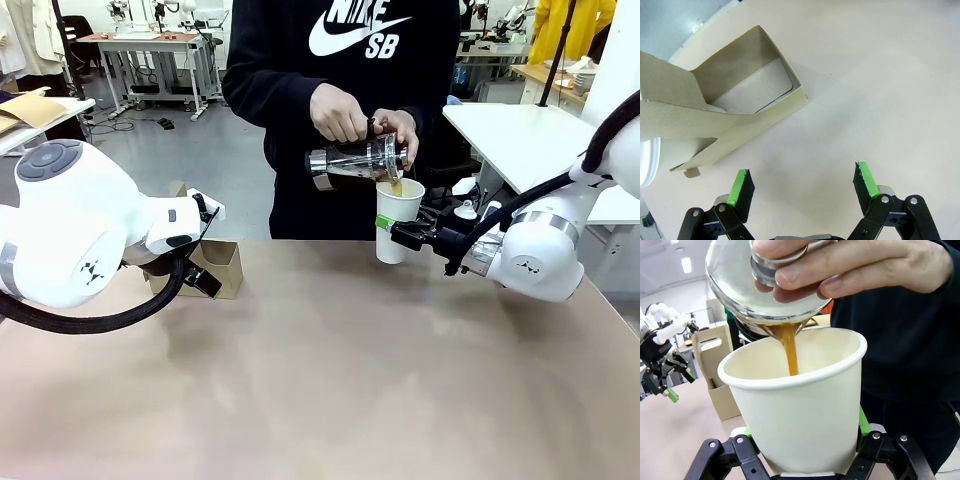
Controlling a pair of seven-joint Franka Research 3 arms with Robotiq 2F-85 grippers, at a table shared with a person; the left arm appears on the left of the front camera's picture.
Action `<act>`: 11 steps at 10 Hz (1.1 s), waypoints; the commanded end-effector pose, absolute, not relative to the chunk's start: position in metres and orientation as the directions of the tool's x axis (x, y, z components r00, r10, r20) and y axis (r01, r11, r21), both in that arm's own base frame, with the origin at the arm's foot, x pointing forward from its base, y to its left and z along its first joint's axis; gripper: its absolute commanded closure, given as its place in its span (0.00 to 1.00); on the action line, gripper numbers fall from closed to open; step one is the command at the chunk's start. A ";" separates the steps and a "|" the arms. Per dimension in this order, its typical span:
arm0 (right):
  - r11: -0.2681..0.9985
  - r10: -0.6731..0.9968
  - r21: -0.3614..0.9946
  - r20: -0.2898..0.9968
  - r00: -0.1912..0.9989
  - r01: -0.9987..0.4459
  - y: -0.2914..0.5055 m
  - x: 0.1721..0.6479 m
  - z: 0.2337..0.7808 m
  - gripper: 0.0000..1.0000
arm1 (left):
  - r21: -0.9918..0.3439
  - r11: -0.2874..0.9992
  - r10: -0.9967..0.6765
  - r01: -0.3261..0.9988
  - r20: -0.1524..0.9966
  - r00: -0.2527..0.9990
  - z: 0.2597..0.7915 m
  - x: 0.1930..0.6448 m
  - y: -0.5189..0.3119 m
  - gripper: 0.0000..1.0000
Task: Pour a drink into a cup and package it in a carrier.
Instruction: When a person places the Paper Cup Lid on the 600 ml Paper Cup , lift the 600 ml Paper Cup.
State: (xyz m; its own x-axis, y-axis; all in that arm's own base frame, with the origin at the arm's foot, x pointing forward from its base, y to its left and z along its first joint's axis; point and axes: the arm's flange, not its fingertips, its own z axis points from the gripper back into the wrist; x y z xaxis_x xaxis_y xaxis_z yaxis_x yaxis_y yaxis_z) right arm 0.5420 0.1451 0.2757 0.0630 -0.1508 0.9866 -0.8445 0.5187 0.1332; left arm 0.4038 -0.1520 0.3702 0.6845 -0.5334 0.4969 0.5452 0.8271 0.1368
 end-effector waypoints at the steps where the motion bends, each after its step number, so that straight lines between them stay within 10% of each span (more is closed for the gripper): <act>1: 0.536 -0.143 0.124 0.988 0.055 -0.835 0.148 0.542 0.279 0.20 | 0.135 0.827 -0.533 0.546 0.498 0.684 0.370 0.404 -0.152 0.00; 11: 0.536 -0.143 0.124 0.988 0.055 -0.835 0.148 0.542 0.279 0.20 | 0.135 0.827 -0.533 0.546 0.498 0.684 0.370 0.404 -0.152 0.00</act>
